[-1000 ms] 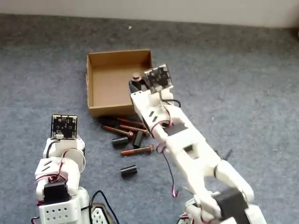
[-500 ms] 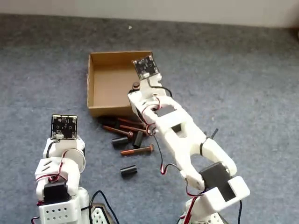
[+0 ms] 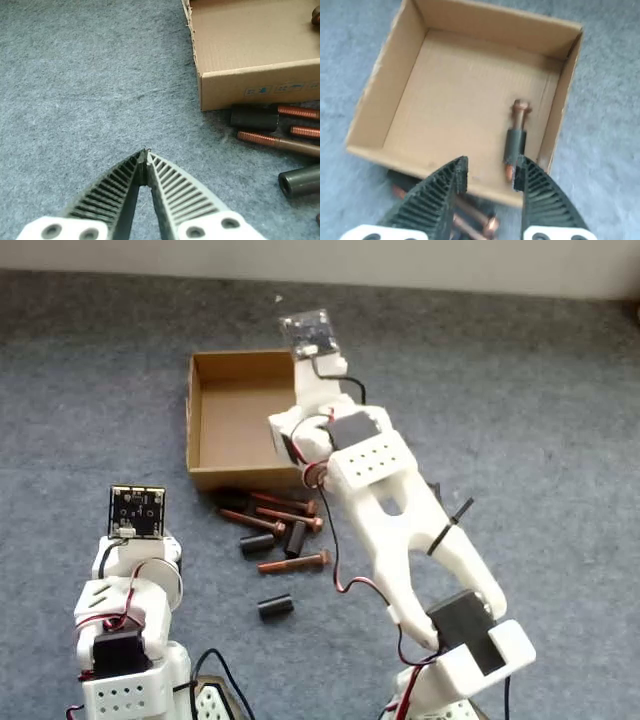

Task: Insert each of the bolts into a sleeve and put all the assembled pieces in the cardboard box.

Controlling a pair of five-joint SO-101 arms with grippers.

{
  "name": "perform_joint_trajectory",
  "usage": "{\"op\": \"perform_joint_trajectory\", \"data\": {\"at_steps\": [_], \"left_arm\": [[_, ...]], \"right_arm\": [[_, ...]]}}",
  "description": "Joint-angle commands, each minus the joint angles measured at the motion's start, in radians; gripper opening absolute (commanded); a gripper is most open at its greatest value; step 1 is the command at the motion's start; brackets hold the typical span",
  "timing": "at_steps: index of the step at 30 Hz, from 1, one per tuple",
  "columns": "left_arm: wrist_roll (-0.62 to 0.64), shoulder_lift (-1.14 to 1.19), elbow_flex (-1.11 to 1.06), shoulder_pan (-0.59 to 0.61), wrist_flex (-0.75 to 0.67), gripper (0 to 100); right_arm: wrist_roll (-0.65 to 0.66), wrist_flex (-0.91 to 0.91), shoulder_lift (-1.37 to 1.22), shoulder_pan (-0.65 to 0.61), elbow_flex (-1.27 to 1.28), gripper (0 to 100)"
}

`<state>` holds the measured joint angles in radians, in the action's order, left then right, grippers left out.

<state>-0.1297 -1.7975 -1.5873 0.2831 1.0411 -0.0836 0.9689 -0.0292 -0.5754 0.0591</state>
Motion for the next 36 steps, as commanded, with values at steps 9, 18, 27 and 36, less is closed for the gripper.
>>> {"op": "perform_joint_trajectory", "data": {"at_steps": [9, 18, 27, 36], "left_arm": [[-0.012, 0.002, 0.007, 0.013, -0.006, 1], [-0.014, 0.002, 0.007, 0.013, -0.006, 1], [-0.014, 0.002, 0.005, 0.013, -0.006, 1], [-0.014, 0.002, 0.005, 0.013, -0.006, 1]], "right_arm": [[-0.239, 0.524, 0.019, -0.102, -0.206, 14.6], [-0.316, 0.343, 0.022, -0.191, 0.090, 14.5], [-0.334, 0.064, 0.015, -0.183, 0.305, 14.5], [-0.334, -0.070, 0.013, -0.183, 0.406, 14.5]]}}
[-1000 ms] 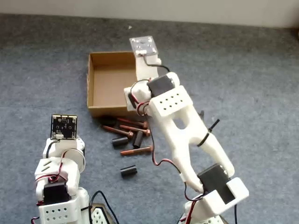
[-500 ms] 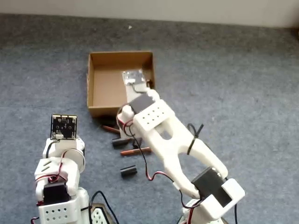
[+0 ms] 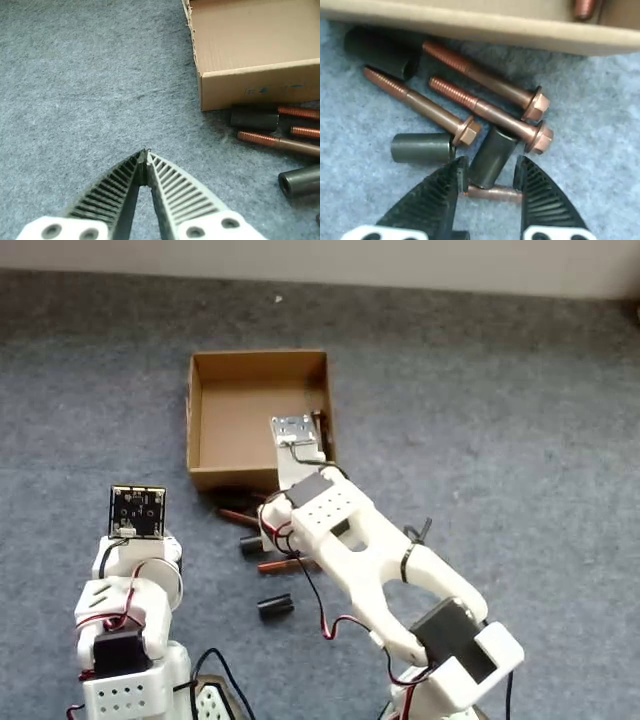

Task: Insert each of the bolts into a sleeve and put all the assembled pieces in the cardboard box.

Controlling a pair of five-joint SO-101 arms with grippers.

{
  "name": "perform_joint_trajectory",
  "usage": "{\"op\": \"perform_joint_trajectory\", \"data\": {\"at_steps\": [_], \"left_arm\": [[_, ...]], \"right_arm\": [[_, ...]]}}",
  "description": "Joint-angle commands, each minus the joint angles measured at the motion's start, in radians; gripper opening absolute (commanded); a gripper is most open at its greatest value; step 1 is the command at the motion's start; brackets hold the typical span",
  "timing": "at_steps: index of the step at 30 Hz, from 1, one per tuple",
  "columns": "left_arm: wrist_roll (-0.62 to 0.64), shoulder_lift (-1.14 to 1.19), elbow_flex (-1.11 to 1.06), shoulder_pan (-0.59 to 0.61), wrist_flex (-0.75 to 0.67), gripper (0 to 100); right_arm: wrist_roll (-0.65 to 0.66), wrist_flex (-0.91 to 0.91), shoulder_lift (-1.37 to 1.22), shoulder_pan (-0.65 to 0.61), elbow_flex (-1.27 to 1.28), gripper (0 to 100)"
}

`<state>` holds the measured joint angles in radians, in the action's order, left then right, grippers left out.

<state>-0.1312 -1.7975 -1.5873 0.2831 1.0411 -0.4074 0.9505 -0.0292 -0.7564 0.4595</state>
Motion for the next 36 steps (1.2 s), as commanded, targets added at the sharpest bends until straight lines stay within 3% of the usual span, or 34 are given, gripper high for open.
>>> {"op": "perform_joint_trajectory", "data": {"at_steps": [1, 14, 19, 22, 31, 36], "left_arm": [[-0.012, 0.002, 0.005, 0.013, -0.006, 1], [-0.012, 0.002, 0.005, 0.013, -0.006, 1], [-0.012, 0.002, 0.005, 0.013, -0.006, 1], [-0.012, 0.002, 0.004, 0.013, -0.006, 1], [-0.012, 0.002, 0.004, 0.013, -0.005, 1], [-0.012, 0.002, 0.004, 0.008, -0.006, 1]], "right_arm": [[-0.011, -0.064, 0.013, -0.002, 0.013, 14.5], [-0.078, -0.077, -0.119, 0.002, 0.030, 14.3], [-0.058, -0.077, -0.127, 0.048, 0.030, 1.4], [-0.006, -0.077, -0.096, 0.050, 0.031, 0.5], [0.084, -0.041, 0.372, 0.061, 0.134, 0.5], [0.120, -0.045, 0.644, 0.145, 0.262, 0.5]]}}
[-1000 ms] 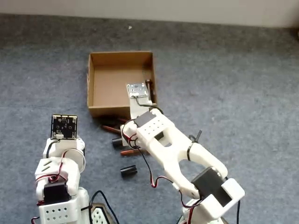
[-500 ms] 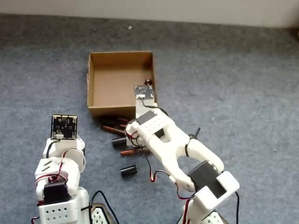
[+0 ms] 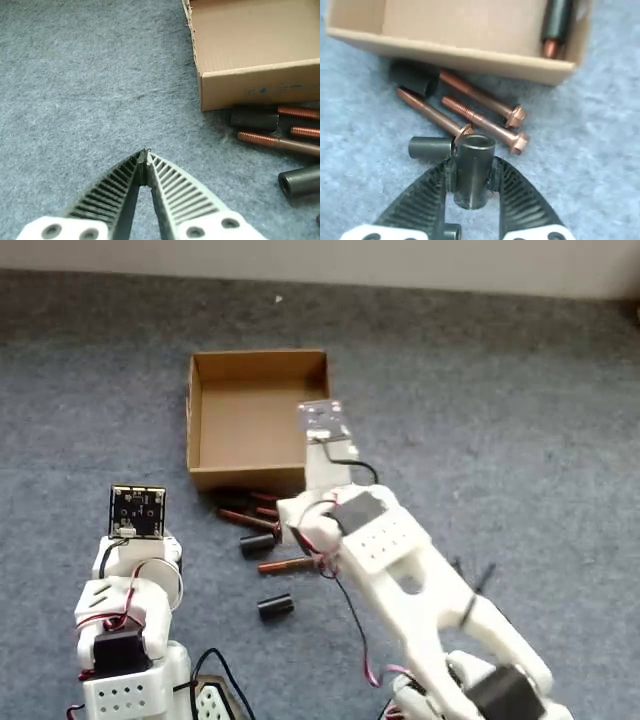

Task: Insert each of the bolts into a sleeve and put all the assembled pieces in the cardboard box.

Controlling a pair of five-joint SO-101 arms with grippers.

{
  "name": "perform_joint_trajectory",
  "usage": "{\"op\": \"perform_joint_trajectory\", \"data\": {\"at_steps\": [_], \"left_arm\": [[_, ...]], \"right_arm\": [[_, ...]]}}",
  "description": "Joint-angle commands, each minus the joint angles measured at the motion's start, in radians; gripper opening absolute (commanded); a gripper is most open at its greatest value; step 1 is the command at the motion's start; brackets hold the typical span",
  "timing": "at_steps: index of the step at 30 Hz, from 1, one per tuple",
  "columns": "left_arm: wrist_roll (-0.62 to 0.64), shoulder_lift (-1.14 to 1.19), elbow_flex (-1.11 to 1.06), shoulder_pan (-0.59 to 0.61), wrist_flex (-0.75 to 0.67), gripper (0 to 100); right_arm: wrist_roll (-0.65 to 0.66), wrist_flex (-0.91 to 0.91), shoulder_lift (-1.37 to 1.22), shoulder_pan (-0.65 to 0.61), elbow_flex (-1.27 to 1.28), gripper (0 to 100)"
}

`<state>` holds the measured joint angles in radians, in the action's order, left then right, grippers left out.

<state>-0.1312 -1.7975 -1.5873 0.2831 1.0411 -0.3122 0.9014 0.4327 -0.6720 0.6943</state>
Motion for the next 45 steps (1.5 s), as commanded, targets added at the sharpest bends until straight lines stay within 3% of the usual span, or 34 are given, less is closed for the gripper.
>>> {"op": "perform_joint_trajectory", "data": {"at_steps": [1, 8, 10, 14, 21, 28, 34, 39, 45], "left_arm": [[-0.012, 0.002, 0.007, 0.007, -0.006, 1], [-0.106, 0.010, 0.090, -0.007, 0.000, 1], [-0.109, 0.013, 0.145, -0.048, 0.006, 1], [-0.167, 0.015, 0.295, -0.159, 0.150, 1], [-0.204, 0.047, 0.470, -0.332, 0.278, 1], [-0.236, 0.440, 0.601, -0.504, 0.262, 1], [-0.238, 0.791, 0.746, -0.674, 0.262, 13], [-0.325, 1.073, 0.834, -0.756, 0.258, 14], [-0.364, 1.359, 0.857, -0.777, 0.075, 14]], "right_arm": [[0.023, 0.002, 0.223, 0.093, 0.048, 0.5], [0.023, -0.094, 0.410, 0.274, 0.228, 0.5], [0.023, -0.166, 0.433, 0.282, 0.294, 0.5], [0.023, -0.298, 0.463, 0.288, 0.397, 0.5], [0.015, -0.409, 0.463, 0.450, 0.435, 0.5], [-0.126, -0.420, 0.463, 0.587, 0.429, 0.5], [-0.129, -0.420, 0.463, 0.687, 0.426, 0.5], [-0.132, -0.420, 0.463, 0.756, 0.426, 0.5], [-0.132, -0.420, 0.463, 0.762, 0.426, 0.5]]}}
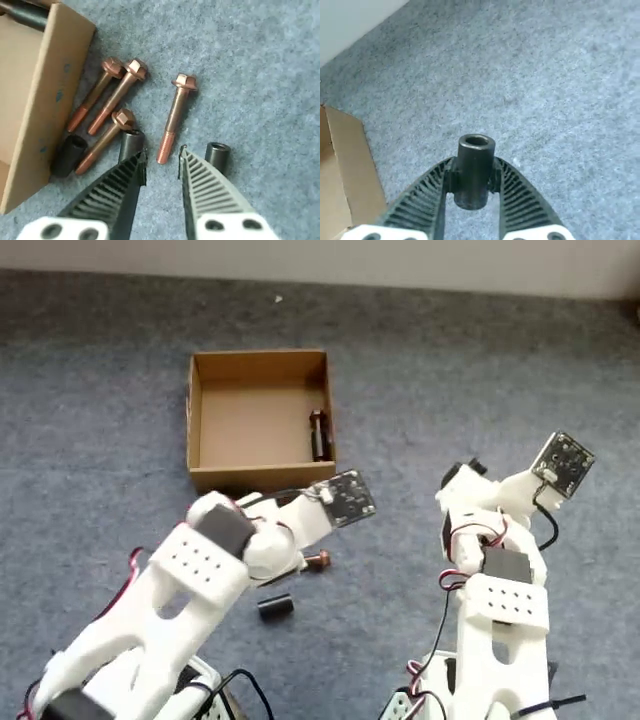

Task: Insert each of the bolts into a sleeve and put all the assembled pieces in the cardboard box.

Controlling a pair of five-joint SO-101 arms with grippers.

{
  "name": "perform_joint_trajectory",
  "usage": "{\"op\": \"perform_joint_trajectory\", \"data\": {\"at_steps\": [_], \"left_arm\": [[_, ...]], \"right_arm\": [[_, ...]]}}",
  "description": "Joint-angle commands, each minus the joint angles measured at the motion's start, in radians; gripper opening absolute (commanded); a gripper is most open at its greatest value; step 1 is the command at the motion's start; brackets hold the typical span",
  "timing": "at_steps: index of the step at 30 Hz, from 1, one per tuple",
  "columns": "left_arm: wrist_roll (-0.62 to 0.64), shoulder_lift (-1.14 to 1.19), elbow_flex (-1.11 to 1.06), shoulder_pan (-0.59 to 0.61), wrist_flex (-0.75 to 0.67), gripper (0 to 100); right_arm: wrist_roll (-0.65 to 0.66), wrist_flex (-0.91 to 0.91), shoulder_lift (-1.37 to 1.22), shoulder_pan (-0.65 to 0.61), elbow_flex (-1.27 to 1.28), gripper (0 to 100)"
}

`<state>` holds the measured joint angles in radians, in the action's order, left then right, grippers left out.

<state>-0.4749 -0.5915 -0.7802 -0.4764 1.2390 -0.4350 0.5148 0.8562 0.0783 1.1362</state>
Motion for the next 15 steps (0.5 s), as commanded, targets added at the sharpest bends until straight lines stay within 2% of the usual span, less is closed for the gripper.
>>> {"op": "perform_joint_trajectory", "data": {"at_steps": [1, 6, 15], "left_arm": [[-0.020, 0.193, 0.050, -0.018, -0.155, 14], [-0.021, 0.346, 0.051, -0.038, -0.255, 14], [-0.018, 0.555, 0.163, -0.056, -0.269, 14]], "right_arm": [[-0.009, -0.033, 0.039, 0.012, -0.016, 0.5], [-0.009, -0.033, 0.039, 0.012, -0.016, 0.5], [-0.009, -0.033, 0.039, 0.012, -0.015, 0.5]]}}
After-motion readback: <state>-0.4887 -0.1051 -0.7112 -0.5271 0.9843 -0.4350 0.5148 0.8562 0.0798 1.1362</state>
